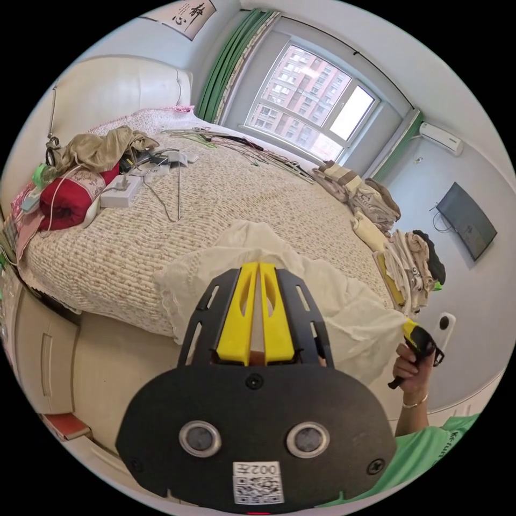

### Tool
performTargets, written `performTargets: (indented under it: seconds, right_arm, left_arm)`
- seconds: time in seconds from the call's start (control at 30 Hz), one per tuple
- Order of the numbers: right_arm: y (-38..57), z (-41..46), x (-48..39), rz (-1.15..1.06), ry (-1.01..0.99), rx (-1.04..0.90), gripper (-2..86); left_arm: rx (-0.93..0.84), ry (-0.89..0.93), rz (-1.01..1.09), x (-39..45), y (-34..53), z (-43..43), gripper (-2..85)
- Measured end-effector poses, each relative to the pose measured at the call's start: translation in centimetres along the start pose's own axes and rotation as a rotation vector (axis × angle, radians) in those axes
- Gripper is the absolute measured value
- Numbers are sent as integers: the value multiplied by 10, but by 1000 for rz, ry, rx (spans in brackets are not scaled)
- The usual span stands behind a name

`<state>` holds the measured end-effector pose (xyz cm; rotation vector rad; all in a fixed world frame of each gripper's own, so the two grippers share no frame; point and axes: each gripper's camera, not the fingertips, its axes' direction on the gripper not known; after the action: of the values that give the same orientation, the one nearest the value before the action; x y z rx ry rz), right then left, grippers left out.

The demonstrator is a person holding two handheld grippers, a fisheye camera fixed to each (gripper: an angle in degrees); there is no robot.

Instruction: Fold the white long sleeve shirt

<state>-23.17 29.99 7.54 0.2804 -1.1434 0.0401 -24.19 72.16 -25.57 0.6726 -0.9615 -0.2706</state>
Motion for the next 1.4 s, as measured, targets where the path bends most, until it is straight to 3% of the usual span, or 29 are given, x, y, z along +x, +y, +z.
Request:
performTargets:
  seconds: [0.03, 0.17, 0.3, 0.53, 0.63, 0.83, 0.97, 1.27, 1.4]
  right_arm:
    - [0, -4, 6, 30, 76, 10, 101]
    - [4, -10, -5, -20, 343, -25, 112]
    - [6, -3, -31, -127, 400, -48, 98]
    - [22, 76, -150, -588, 453, -170, 52]
    - [35, 132, -173, -694, 645, -289, 61]
    - [56, 198, -190, -894, 1012, -216, 64]
    - [63, 236, -189, -1076, 1156, -290, 64]
    - [50, 269, -168, -1305, 1231, -455, 32]
    - [26, 263, -170, -1232, 1177, -436, -1]
  left_arm:
    - [0, -2, -8, -4, 0, 0, -10]
    - [-15, -20, -46, -17, 2, 3, -10]
    - [-27, -5, -82, -28, 4, 9, -10]
    - [-24, -38, -40, -17, 6, 11, -9]
    - [-22, -38, -39, -17, 8, 10, -10]
    - [-20, -39, -37, -20, 13, 7, -9]
    - [-20, -33, -38, -22, 17, 7, -9]
    - [-13, -23, -36, -27, 27, 4, -9]
    - [-10, -24, -40, -31, 33, 2, -9]
